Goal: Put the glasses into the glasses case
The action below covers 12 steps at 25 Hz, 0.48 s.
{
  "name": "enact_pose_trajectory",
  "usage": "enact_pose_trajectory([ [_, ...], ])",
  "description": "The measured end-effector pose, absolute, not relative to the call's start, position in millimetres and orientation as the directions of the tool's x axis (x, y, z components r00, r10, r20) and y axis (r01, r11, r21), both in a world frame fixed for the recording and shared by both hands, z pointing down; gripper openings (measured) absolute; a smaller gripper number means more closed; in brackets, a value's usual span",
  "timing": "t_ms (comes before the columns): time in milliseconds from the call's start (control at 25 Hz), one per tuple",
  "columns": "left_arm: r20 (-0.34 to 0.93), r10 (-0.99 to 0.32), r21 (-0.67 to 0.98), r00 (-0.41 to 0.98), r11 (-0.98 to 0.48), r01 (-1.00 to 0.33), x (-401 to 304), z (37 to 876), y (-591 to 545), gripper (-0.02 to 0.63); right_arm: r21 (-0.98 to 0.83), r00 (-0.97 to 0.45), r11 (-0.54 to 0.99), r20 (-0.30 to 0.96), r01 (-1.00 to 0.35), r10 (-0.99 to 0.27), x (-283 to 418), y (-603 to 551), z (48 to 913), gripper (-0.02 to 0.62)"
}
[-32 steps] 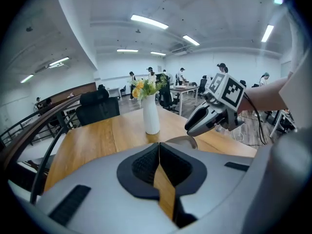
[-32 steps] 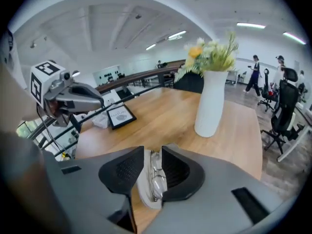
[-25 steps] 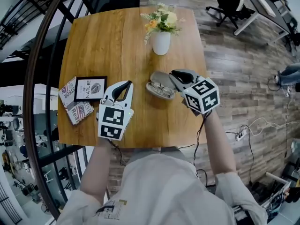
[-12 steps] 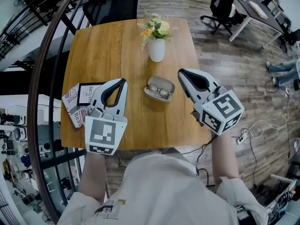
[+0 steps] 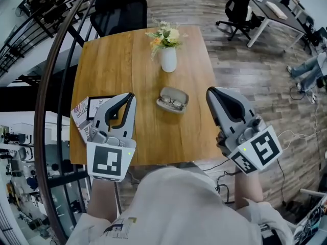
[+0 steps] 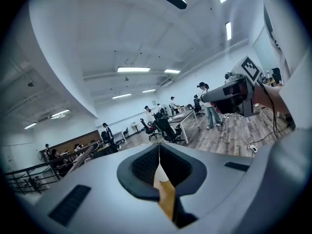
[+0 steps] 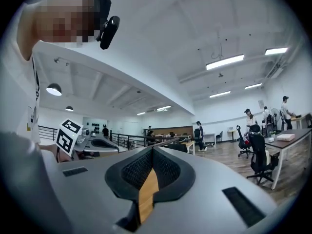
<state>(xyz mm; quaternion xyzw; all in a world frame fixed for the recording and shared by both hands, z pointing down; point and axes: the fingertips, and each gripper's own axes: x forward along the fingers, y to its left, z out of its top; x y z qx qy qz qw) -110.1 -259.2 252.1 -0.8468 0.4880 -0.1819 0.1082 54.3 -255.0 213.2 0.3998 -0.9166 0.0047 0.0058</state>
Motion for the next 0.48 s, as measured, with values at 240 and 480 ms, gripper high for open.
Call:
enact_pose_trajectory([
  [240, 0.216, -0.858, -0.361, 0.466, -0.513, -0.779, -108.8, 257.4, -241.5, 0.018, -0.014, -0.684, 0.684, 0.034, -0.729, -0.729, 58.6, -235.1, 222.2, 0.027],
  [480, 0.228, -0.86, -0.363, 0.456, -0.51, -0.78, -109.8, 261.1, -228.1, 0.018, -0.031, -0.699, 0.699, 0.075, -0.715, -0.711, 53.5, -227.0, 238.4, 0.027],
])
